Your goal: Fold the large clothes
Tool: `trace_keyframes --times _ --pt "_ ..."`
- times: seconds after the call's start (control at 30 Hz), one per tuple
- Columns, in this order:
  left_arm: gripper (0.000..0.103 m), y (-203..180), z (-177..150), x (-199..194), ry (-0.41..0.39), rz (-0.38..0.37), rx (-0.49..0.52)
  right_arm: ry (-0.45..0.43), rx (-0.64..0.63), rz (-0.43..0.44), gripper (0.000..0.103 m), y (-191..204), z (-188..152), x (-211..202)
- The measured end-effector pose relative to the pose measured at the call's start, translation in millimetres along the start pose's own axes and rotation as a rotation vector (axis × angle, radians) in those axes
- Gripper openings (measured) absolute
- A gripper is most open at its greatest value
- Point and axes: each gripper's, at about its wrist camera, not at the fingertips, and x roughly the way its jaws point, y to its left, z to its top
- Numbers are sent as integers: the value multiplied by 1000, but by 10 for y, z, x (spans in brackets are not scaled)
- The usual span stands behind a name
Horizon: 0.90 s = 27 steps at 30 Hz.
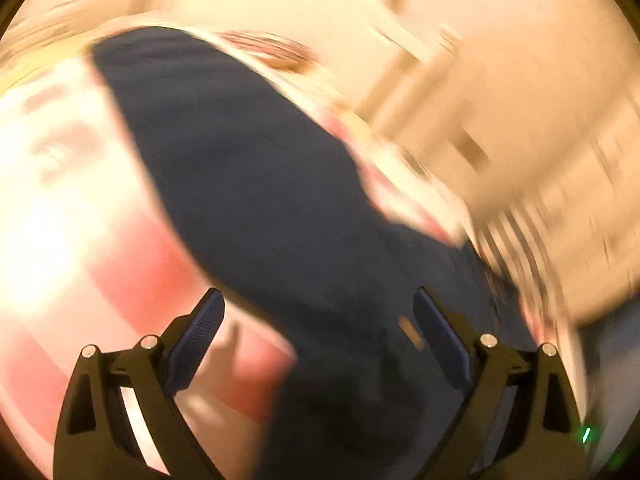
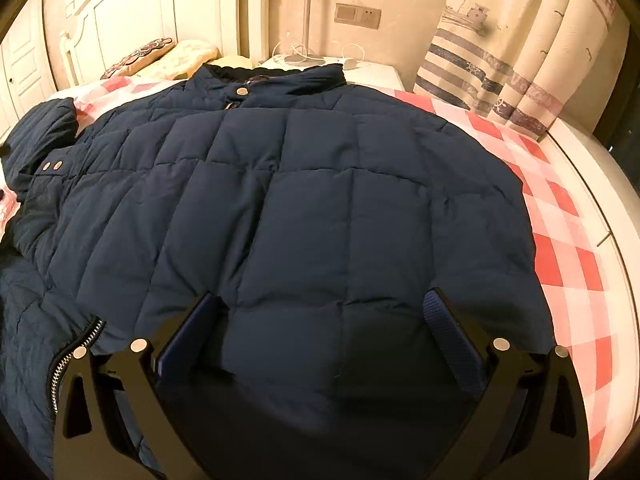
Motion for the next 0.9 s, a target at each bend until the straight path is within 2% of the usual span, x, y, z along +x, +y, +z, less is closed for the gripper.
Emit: trace_keyframes --times 0.13,0.23,0.37,0.4,0.43,0.47,0.5,0.53,0.63,0.67,0.73,0.8,0.9 --pt "87 633 671 84 -47 161 -123 -6 -1 -4 98 16 -12 -11" --pt "76 940 1039 298 -28 166 -164 -6 -2 -4 98 13 -16 -13" --pt "62 1095 1280 531 -36 190 -170 -7 -1 -2 98 12 -14 -13" --pt "40 1108 1304 534 -47 200 -173 -7 0 -2 98 14 -13 -12" --pt "22 1112 1300 542 -54 178 -174 -7 0 -1 98 16 -11 -12" --pt "9 1089 1264 526 -63 157 -190 -7 0 -1 98 12 -11 -13" --pt "6 1024 1220 454 -96 156 -198 -7 0 -1 98 12 -11 -14" --pt "6 926 1192 370 -136 157 -182 -8 0 -1 98 15 -10 -14" --pt "5 393 1006 33 -248 126 -43 -11 1 0 98 14 -10 -18" --pt "5 75 888 -141 -290 79 34 -13 2 1 98 12 -13 -24" --pt "5 -452 691 -367 -322 -6 175 -22 6 5 98 8 -13 -40" --pt "5 -1022 410 -529 -309 -107 317 -31 11 9 98 -3 -16 -57" --pt "5 -1838 -111 -576 -219 -259 495 -54 30 16 98 -38 -22 -96"
